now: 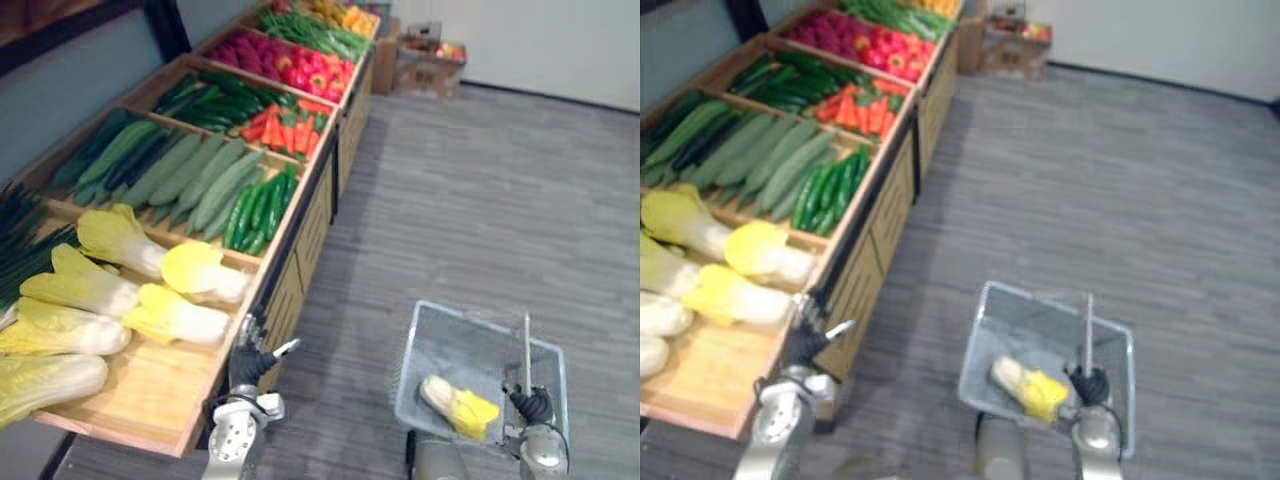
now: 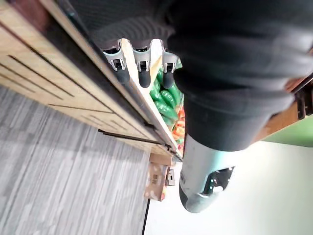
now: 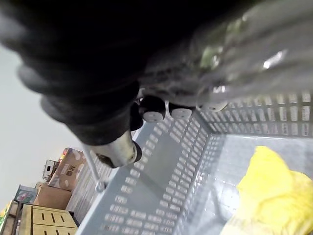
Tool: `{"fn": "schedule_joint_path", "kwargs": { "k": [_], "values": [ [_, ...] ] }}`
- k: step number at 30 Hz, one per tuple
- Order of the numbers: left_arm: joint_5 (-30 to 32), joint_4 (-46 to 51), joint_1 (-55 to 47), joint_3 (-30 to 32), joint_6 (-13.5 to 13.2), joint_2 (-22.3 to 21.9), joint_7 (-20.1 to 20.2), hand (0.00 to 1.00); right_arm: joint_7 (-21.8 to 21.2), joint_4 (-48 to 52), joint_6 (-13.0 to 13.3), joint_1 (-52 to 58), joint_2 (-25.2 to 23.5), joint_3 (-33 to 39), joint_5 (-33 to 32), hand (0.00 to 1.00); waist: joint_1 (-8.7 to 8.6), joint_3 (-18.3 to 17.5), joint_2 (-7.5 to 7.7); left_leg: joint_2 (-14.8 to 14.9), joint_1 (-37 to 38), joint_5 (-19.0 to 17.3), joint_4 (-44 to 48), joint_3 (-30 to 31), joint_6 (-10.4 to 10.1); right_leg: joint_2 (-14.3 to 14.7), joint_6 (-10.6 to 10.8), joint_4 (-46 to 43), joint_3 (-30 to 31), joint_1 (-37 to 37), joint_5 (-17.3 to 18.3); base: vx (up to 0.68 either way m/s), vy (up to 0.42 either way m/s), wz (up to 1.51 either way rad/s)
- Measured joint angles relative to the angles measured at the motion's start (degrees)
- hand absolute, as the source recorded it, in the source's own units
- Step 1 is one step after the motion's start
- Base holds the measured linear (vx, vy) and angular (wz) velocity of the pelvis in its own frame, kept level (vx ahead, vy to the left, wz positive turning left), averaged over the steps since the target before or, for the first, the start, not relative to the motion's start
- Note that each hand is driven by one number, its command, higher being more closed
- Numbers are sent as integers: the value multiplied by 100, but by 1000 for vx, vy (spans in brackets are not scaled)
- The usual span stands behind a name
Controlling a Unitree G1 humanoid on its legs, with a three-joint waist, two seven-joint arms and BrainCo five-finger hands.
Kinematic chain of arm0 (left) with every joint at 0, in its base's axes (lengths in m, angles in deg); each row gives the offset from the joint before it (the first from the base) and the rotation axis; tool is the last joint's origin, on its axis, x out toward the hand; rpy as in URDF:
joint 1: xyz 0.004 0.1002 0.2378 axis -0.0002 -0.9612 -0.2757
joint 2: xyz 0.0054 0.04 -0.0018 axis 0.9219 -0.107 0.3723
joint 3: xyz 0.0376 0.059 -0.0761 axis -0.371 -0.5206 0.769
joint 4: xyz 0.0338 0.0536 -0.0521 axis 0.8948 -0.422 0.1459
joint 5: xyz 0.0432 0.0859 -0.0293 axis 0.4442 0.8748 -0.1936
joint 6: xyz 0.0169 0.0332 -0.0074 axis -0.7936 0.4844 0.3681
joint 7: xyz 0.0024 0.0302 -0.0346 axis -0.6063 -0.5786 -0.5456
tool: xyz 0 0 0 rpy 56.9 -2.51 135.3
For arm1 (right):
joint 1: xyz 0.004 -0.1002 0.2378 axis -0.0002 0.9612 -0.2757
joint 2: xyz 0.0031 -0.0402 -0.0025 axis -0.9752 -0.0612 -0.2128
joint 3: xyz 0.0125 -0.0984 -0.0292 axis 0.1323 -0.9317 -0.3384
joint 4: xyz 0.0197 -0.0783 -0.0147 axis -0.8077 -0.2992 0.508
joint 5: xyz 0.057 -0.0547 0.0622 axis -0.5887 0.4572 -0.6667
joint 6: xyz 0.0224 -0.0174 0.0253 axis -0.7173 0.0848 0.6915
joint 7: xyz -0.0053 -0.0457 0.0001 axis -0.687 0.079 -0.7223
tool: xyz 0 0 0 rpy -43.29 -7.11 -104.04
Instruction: Pick vegetable in the basket
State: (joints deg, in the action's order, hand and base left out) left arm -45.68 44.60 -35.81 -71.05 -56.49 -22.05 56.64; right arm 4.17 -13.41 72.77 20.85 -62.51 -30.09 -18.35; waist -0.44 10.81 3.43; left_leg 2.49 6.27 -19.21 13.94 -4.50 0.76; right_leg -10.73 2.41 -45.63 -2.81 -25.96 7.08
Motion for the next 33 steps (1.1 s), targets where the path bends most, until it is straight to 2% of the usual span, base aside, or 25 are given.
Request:
{"fn": "schedule_joint_path", "kwargs": {
  "k": [3, 4, 5, 6, 7, 8, 9, 11, 13, 14, 15, 17, 18, 19, 20, 21, 22, 24, 25, 28, 29, 30, 31, 32, 33],
  "values": [
    [-4, 0, 6, -2, 1, 17, -11, 0, 11, 142, -1, 3, 1, 15, 1, 100, -113, 6, -13, 6, 151, -75, -90, 251, -111, 108, 217, 1748, -142, -70, -187, 400, -66, 58],
    [-4, 1, 23, 0, 1, -2, -14, 0, 12, 225, -3, -4, 3, 73, 1, 100, -100, 2, -6, 27, 270, -153, -82, 312, -247, 160, 277, 2487, -137, -9, -399, 499, -163, 49],
    [-2, 0, 5, 8, 0, -4, -19, 0, 3, 236, -3, 1, 7, 82, 8, 100, -92, -17, 28, 43, 449, -240, -83, 382, -398, 182, 205, 3173, -149, 168, -804, 527, -198, 45],
    [-1, -2, -12, 17, 0, -5, -19, 0, -5, 236, -4, 9, 11, 74, 11, 100, -95, -49, 77, 53, 553, -286, -79, 401, -477, 198, 128, 3350, -145, 258, -1188, 595, -256, 25],
    [0, -95, -4, 76, 21, -169, -33, 0, -63, 199, -23, -32, 136, 48, 15, 100, -47, -75, -233, 302, 698, -348, -70, 431, -584, 437, 70, 3203, -237, 352, -1524, 597, -251, 4],
    [8, -81, 21, 78, 16, -277, -34, 0, -111, 240, -20, -156, 169, -5, 22, 100, -57, -95, -407, 454, 640, -150, -37, 494, -765, 534, -25, 3029, -309, 295, -1313, 578, -239, -2],
    [16, -94, 47, 79, 17, -311, -33, 0, -124, 244, -21, -202, 165, -9, 43, 100, -71, -110, -445, 467, 591, -10, -5, 551, -772, 531, -46, 2905, -339, 244, -1191, 498, -214, 9],
    [17, -95, 200, 110, 15, -403, -32, 0, -126, 245, -22, -283, 162, -9, 100, 100, -85, -122, -509, 504, 516, 462, 198, 672, -740, 532, -161, 2621, -485, 227, -1011, 404, -198, 14],
    [17, -101, 248, 146, 9, -407, -38, 0, -153, 432, -17, -223, 177, -2, 138, 100, -119, -128, -513, 466, 307, 1201, 825, 871, -706, 493, -277, 2482, -672, 469, -775, 440, -235, 14],
    [17, -116, 245, 161, 7, -412, -43, 0, -161, 467, -3, -175, 188, -2, 138, 100, -118, -129, -511, 448, 255, 1417, 1018, 902, -717, 482, -285, 2475, -693, 566, -693, 439, -254, 14],
    [15, -240, 234, 169, 0, -419, -49, 0, -176, 487, 12, -49, 258, 0, 137, 100, -124, -142, -518, 340, 41, 2224, 1649, 1075, -793, 432, -306, 2459, -797, 867, -435, 301, -171, 10],
    [12, -331, 194, 170, 0, -428, -45, 0, -185, 489, 12, 25, 311, -1, 133, 100, -119, -141, -511, 210, -165, 3032, 2086, 1148, -927, 402, -328, 2474, -801, 1070, -256, 329, -149, 8],
    [12, -403, 139, 150, 0, -429, -28, 0, -190, 491, 11, 77, 356, 19, 132, 100, -103, -113, -425, 183, -544, 3535, 2850, 1150, -1158, 341, -385, 2616, -744, 1351, -28, 287, -108, 10],
    [12, -417, 137, 129, 2, -435, -8, 0, -190, 487, 7, 90, 375, 45, 131, 100, -105, -127, -457, 207, -747, 3178, 3232, 1108, -1216, 358, -399, 2658, -748, 1425, 31, 393, -123, 10],
    [12, -415, 146, 106, 2, -433, 40, 0, -189, 452, -2, 96, 379, 49, 122, 100, -85, -124, -465, 233, -1120, 2588, 3756, 1056, -1145, 384, -424, 2707, -742, 1564, 73, 227, -51, 5],
    [12, -415, 145, 103, 4, -432, 52, 0, -189, 449, -3, 99, 359, 46, 120, 100, -81, -110, -442, 262, -1245, 2334, 3888, 978, -1058, 385, -430, 2762, -724, 1668, 77, 310, -44, -1],
    [11, -408, 108, 84, 4, -434, 64, 0, -181, 449, -3, 153, 339, 52, 118, 100, -82, -98, -420, 380, -1440, 1891, 3975, 739, -908, 382, -434, 2914, -659, 1991, 80, 208, 26, -8],
    [2, -306, 33, 78, 1, -404, 70, 0, -136, 454, 6, 223, 341, 69, 113, 100, -59, -108, -361, 503, -1617, 1600, 3765, 425, -671, 295, -374, 2986, -641, 2216, 239, 163, 82, -15],
    [-2, -254, -12, 49, -6, -380, 69, 0, -88, 455, 23, 248, 355, 137, 110, 100, -61, -111, -331, 531, -1734, 1443, 3296, 258, -481, 191, -269, 2979, -637, 2270, 408, 99, 160, -8],
    [-1, -211, -82, -83, -3, -383, 65, 0, 26, 433, 21, 356, 350, 339, 4, 100, -69, -125, -374, 493, -1805, 1484, 1107, 92, -416, -25, -107, 2928, -651, 2237, 542, 81, 214, 7],
    [0, -195, -82, -85, -3, -390, 56, 0, 65, 431, 20, 383, 363, 369, -3, 100, -71, -165, -440, 516, -1798, 1888, 322, 70, -417, -72, 19, 2872, -660, 2208, 617, 107, 247, 13],
    [1, -194, -82, -86, -3, -396, 56, 0, 77, 429, 19, 396, 379, 404, -3, 100, -76, -192, -494, 524, -1789, 2194, 17, 96, -436, -84, 95, 2830, -672, 2192, 662, 147, 279, 15],
    [0, -199, -85, -81, -1, -404, 45, 0, 128, 377, 4, 410, 394, 427, -3, 100, -80, -266, -542, 449, -1656, 2094, -323, 241, -683, -160, 227, 2778, -668, 2190, 716, 230, 384, 20],
    [2, -184, -70, -72, -7, -397, 35, 0, 149, 344, -1, 401, 369, 424, -3, 100, -87, -340, -581, 339, -1534, 1849, -640, 244, -613, -243, 381, 2907, -670, 2222, 631, 226, 390, 17],
    [2, -193, -52, -51, -6, -368, 33, 0, 151, 293, -5, 356, 316, 416, -2, 100, -82, -350, -517, 249, -1530, 1869, -679, 204, -584, -320, 489, 3027, -649, 2245, 561, 175, 309, 3]
  ]
}}
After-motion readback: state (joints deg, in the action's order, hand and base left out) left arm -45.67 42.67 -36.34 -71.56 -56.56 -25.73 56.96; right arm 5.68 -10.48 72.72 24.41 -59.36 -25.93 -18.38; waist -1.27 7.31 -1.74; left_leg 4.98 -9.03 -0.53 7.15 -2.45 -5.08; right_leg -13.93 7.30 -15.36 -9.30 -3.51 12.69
